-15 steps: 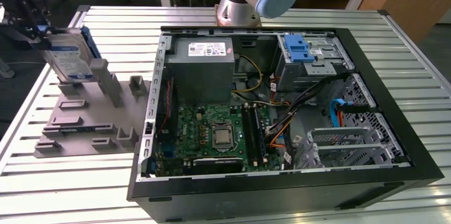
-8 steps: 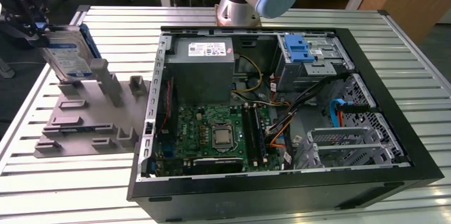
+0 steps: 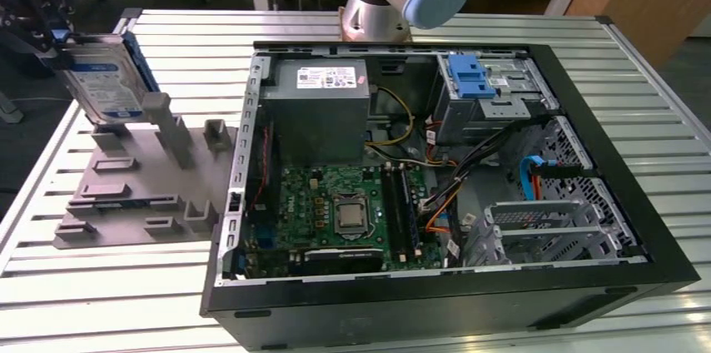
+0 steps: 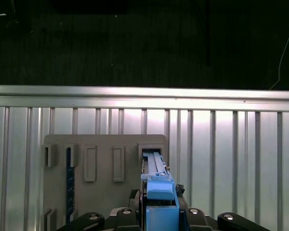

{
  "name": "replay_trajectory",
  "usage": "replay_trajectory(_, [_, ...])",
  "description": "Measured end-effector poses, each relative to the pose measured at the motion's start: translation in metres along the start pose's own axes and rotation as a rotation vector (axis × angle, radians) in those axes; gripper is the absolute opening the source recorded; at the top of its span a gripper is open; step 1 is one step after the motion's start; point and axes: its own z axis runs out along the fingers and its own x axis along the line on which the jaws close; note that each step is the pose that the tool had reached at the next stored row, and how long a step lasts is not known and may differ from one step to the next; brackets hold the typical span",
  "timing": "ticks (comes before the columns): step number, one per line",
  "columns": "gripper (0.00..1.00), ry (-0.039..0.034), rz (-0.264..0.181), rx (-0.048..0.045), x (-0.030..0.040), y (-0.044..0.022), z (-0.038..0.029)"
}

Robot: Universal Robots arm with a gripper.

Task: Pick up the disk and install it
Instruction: 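Pick up the disk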

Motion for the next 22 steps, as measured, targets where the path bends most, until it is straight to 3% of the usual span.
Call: replay_trajectory(22, [0.36,0.0000,0.000,0.0000,-0.0003,0.0004,-0.0197])
